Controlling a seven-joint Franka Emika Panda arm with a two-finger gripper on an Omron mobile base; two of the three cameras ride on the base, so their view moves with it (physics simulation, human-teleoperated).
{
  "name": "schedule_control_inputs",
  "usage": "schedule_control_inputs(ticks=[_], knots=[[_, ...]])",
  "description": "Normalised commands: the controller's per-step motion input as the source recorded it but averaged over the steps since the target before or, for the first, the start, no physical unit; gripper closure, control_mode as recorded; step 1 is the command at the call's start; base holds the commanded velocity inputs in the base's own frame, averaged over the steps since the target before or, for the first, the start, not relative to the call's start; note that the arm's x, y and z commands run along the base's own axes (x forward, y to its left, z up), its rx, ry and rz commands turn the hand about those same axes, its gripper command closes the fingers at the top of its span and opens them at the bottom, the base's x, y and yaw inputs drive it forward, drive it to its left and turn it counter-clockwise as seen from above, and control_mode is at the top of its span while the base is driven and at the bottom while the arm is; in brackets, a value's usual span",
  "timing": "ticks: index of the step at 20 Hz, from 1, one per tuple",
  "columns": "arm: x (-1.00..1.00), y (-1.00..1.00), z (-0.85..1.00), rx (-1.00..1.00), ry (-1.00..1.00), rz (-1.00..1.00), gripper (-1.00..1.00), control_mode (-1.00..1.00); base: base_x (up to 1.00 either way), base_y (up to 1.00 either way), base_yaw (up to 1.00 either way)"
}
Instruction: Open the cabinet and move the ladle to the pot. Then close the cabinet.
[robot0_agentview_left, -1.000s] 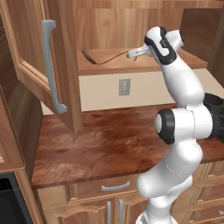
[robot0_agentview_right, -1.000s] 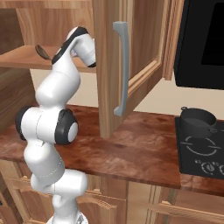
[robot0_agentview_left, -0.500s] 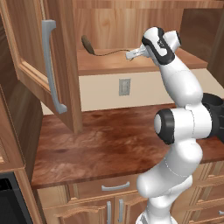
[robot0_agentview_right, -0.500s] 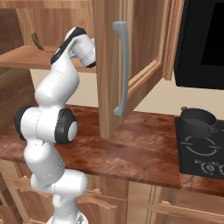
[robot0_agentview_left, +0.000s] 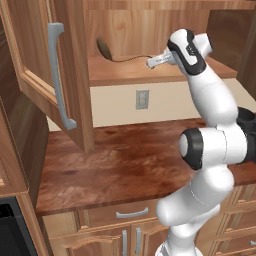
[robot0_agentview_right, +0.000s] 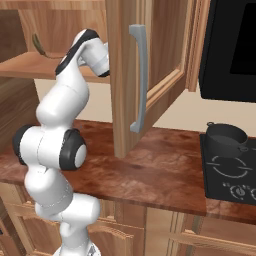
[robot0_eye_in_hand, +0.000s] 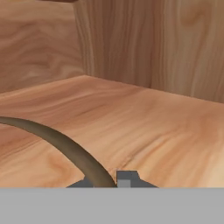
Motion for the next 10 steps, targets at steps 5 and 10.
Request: schedule_control_inputs(ticks=[5,10], knots=[[-0.77,0.0,0.16,-0.01,-0.1,0.0,1.0,-1.0,0.0,0.0,0.0],[-0.91,0.12,0.03,-0.05,-0.15,0.0,1.0,-1.0,0.0,0.0,0.0]])
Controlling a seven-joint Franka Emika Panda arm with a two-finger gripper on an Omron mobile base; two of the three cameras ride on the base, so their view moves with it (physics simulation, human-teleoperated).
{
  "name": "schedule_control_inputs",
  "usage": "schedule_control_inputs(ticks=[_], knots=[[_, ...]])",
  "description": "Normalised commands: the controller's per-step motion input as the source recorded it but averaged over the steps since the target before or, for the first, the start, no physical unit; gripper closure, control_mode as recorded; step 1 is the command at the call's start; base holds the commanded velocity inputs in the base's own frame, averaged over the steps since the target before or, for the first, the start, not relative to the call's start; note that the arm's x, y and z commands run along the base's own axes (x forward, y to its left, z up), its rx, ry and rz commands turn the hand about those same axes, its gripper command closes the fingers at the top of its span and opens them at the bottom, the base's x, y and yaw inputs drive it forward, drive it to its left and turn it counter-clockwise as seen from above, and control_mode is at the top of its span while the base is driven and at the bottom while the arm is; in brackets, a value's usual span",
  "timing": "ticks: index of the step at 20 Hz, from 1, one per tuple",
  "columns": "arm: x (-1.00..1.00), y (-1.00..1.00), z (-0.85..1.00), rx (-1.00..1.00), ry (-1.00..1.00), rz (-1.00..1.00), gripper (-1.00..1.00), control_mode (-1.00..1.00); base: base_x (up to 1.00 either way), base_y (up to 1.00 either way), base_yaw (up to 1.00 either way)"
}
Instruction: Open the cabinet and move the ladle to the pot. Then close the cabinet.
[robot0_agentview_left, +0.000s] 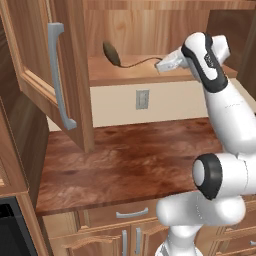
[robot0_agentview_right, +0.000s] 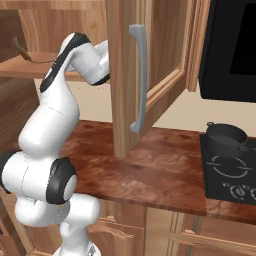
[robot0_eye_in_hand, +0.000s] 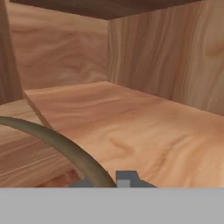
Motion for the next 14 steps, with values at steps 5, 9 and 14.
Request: schedule_control_inputs(ticks=[5,9,14], knots=[[-0.85,0.2,0.0,-0.08,-0.14,0.0,1.0,-1.0,0.0,0.0,0.0],[-0.8,0.13,0.05,-0.09,-0.1,0.0,1.0,-1.0,0.0,0.0,0.0],[-0.77,0.0,0.27,-0.1,-0.06,0.0,1.0,-1.0,0.0,0.0,0.0]])
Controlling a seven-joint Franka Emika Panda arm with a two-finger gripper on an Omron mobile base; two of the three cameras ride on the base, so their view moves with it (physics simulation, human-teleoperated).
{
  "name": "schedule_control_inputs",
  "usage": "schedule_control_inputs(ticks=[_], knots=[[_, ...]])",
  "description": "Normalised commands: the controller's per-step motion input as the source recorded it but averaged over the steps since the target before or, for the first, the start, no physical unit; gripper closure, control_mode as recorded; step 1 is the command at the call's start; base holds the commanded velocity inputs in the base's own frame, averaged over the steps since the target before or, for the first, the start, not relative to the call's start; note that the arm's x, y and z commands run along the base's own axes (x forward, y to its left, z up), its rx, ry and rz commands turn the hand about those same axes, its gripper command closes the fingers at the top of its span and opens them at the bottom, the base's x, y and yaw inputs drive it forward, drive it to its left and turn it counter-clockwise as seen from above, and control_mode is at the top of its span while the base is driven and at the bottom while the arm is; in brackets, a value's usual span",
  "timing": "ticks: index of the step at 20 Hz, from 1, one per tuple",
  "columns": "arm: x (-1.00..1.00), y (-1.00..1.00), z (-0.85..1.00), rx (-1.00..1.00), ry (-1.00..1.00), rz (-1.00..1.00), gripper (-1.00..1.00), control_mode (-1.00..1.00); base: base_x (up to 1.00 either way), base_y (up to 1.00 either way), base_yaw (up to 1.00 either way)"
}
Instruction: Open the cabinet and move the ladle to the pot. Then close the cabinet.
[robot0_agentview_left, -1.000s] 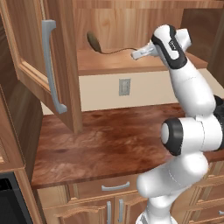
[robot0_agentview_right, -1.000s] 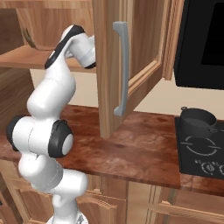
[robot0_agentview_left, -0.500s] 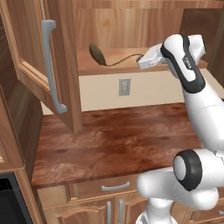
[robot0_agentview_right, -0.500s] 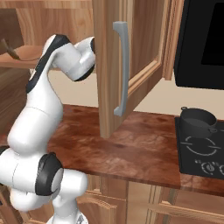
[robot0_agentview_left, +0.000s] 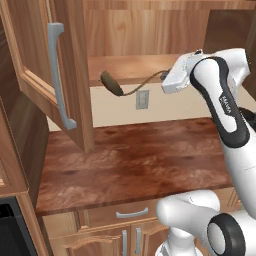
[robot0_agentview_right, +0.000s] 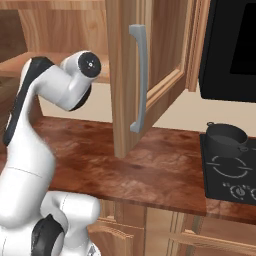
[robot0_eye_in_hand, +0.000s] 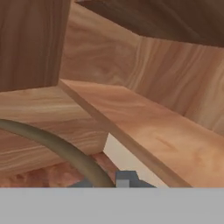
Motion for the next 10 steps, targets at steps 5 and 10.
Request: schedule_control_inputs(ticks=[5,10], knots=[[-0.77,0.0,0.36,-0.14,-0.03,-0.03,1.0,-1.0,0.0,0.0,0.0],[-0.75,0.0,0.18,-0.18,0.0,-0.06,1.0,-1.0,0.0,0.0,0.0]])
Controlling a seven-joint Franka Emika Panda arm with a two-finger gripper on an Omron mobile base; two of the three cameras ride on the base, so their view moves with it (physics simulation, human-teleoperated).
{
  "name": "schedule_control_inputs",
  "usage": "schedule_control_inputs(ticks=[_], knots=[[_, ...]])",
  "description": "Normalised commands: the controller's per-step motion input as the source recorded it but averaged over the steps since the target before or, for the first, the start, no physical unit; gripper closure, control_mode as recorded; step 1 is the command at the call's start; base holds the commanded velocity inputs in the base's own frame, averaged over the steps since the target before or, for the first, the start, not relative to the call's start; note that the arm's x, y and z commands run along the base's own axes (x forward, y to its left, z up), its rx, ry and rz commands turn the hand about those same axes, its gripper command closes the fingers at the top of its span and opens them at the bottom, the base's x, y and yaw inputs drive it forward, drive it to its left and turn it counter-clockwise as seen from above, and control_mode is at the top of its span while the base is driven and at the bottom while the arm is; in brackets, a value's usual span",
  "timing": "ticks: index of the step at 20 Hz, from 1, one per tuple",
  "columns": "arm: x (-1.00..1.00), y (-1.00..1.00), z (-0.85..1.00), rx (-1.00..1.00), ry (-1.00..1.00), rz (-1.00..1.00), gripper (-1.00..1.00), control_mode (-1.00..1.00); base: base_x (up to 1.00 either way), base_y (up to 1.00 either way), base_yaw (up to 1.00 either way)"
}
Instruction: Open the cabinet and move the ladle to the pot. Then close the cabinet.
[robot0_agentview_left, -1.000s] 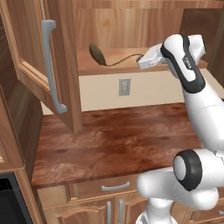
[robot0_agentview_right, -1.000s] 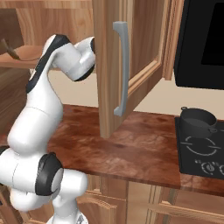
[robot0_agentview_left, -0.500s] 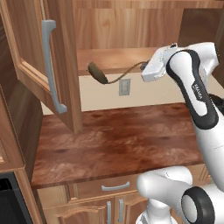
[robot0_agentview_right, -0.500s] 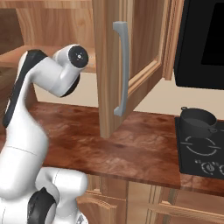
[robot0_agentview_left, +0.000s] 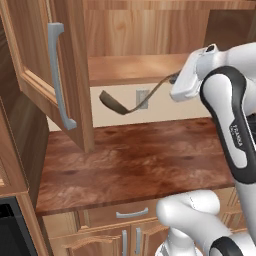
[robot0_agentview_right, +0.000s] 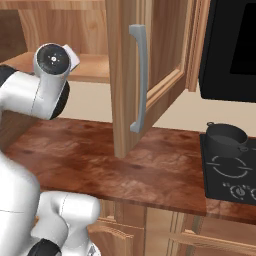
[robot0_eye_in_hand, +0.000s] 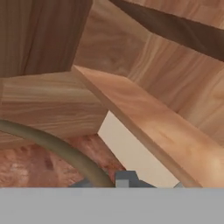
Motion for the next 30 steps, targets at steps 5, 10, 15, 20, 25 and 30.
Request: schedule_control_inputs(ticks=[5,10,15,20,25,30], knots=[[-0.69,-0.07,0.0,-0.21,0.0,-0.07,1.0,-1.0,0.0,0.0,0.0],[-0.57,-0.32,0.0,-0.26,0.0,-0.06,1.0,-1.0,0.0,0.0,0.0],[-0.48,-0.37,0.0,-0.27,-0.03,-0.05,1.0,-1.0,0.0,0.0,0.0],[-0.55,-0.2,-0.09,-0.22,-0.03,-0.03,1.0,-1.0,0.0,0.0,0.0],[-0.42,-0.01,-0.23,-0.18,-0.03,-0.02,1.0,-1.0,0.0,0.0,0.0],[-0.15,0.0,-0.3,-0.08,0.0,0.0,1.0,-1.0,0.0,0.0,0.0]])
